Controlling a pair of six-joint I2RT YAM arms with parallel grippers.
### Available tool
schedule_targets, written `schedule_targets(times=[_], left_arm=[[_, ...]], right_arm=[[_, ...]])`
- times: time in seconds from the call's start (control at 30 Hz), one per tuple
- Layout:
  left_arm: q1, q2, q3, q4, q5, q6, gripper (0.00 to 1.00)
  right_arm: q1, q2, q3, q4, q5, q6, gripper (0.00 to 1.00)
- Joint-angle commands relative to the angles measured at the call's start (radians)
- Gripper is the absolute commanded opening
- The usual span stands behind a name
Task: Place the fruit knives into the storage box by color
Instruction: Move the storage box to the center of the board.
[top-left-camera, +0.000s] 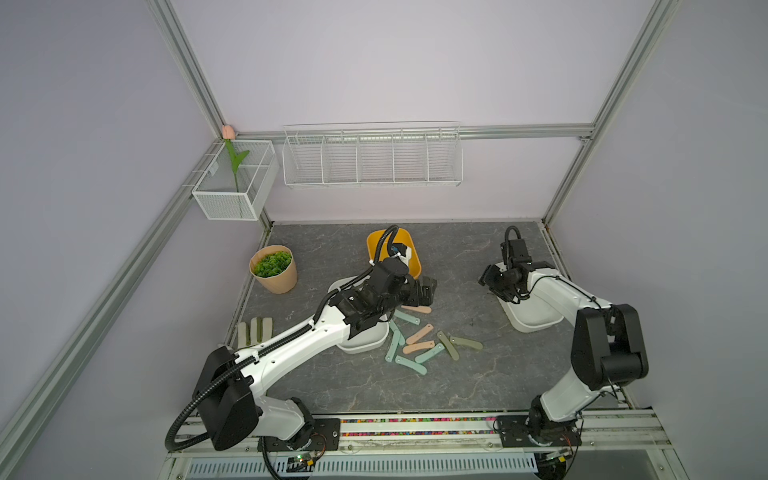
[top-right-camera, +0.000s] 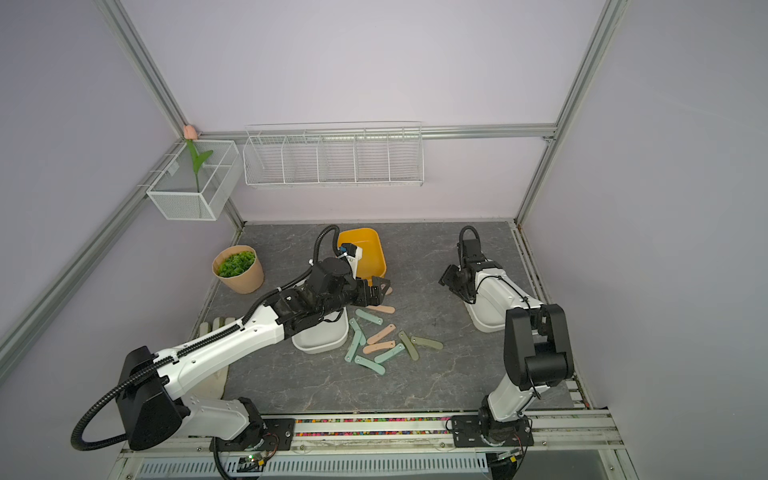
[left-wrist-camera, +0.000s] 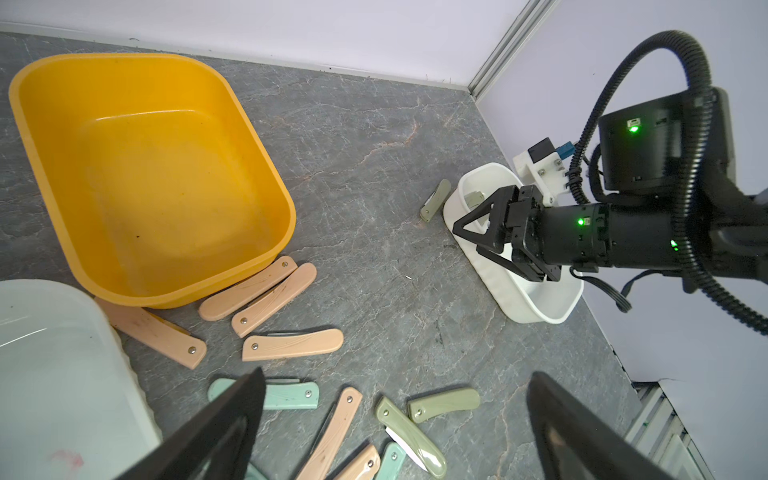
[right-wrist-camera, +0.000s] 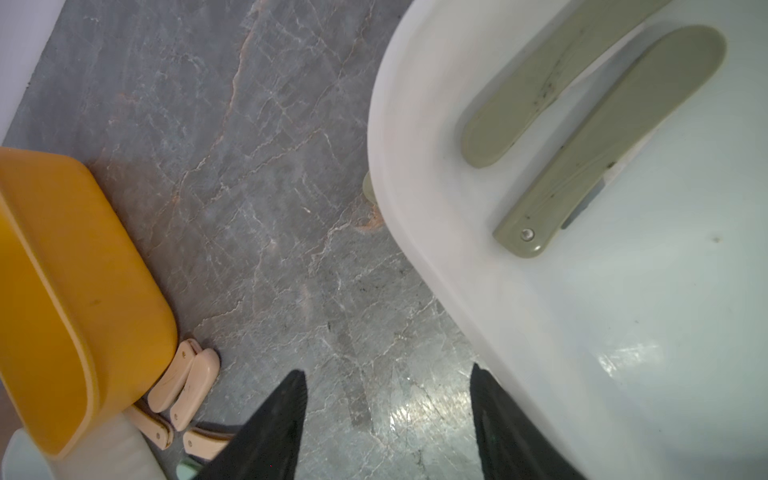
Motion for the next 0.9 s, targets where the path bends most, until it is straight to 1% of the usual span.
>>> schedule_targets(times=[0.0, 0.2, 0.37, 0.43, 0.57, 0.77, 0.87], left_arm=[[0.001, -0.026, -0.016, 0.000, -0.020, 0.010, 0.99], [0.004, -0.033, -0.021, 0.000, -0.018, 0.017, 0.99], [0.010, -0.035, -0.017, 0.002, -0.013, 0.024, 0.99], [0.014, -0.035, -0.014, 0.003, -0.009, 0.028, 0.99], [0.035, -0.034, -0.006, 0.003, -0.003, 0.037, 0.99], [0.101, -0.062, -0.034, 0.041, 0.031, 0.025, 0.99], [0.120, -0.073, -0.038, 0.053, 0.038, 0.032, 0.99]], right_arm=[[-0.002, 0.021, 0.046, -0.041, 0.067, -0.018, 0.66], [-0.025, 0.060, 0.085, -0.062, 0.074, -0.025, 0.66], [-0.038, 0.063, 0.104, -0.076, 0.079, -0.043, 0.66], [-0.034, 0.060, 0.115, -0.077, 0.074, -0.056, 0.66], [0.008, 0.074, 0.157, -0.102, 0.103, -0.079, 0.66], [0.046, 0.153, 0.220, -0.128, 0.145, -0.015, 0.66], [0.053, 0.199, 0.266, -0.159, 0.196, 0.029, 0.66]])
